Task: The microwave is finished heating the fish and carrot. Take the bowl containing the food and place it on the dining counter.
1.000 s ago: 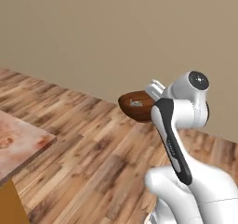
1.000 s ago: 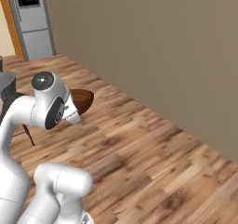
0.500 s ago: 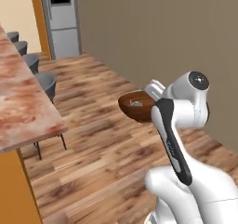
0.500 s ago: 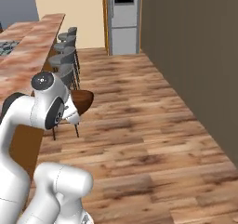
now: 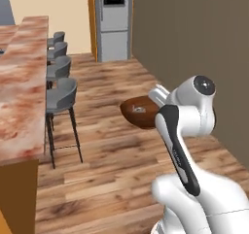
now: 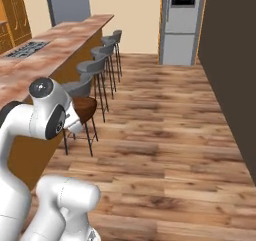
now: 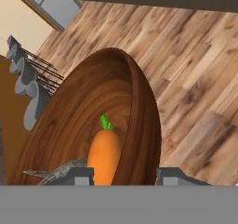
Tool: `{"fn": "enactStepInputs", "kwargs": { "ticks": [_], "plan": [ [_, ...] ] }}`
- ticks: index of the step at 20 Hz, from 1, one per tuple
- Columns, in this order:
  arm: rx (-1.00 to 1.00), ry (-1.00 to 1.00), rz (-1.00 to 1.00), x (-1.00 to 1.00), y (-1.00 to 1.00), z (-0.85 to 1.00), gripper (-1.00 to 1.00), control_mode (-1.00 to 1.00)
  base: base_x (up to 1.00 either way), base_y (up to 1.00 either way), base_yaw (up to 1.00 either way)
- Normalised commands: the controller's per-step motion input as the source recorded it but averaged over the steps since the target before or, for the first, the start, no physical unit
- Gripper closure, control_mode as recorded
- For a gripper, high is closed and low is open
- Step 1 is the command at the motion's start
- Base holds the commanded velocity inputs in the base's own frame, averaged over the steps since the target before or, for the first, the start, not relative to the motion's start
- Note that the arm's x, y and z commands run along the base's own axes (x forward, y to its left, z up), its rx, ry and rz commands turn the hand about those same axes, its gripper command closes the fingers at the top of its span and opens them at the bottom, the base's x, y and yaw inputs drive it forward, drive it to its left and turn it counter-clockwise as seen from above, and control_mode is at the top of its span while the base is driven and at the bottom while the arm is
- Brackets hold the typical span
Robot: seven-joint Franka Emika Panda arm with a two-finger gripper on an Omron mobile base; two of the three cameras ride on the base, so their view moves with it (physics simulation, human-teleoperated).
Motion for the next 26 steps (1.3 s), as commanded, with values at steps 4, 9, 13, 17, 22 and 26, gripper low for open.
{"fn": "enactStepInputs", "kwargs": {
  "ticks": [4, 9, 13, 17, 22, 26],
  "plan": [
    [0.0, 0.0, 0.0, 0.0, 0.0, 0.0, 1.0, 1.0, 0.94, -0.38, 0.35],
    [0.0, -0.25, 0.18, 0.71, 0.41, 0.56, 1.0, -1.0, 0.0, 0.0, 0.0],
    [0.0, -0.27, 0.16, 0.62, 0.81, 0.86, 1.0, -1.0, 0.0, 0.0, 0.0],
    [-0.01, -0.22, 0.12, 0.59, 0.99, 0.45, 1.0, -1.0, 0.0, 0.0, 0.0],
    [-0.07, -0.15, 0.01, 0.09, 1.0, 0.03, 1.0, -1.0, 0.0, 0.0, 0.0],
    [-0.08, -0.01, 0.02, 0.04, 0.94, 0.0, 1.0, -1.0, 0.0, 0.0, 0.0]
  ]
}}
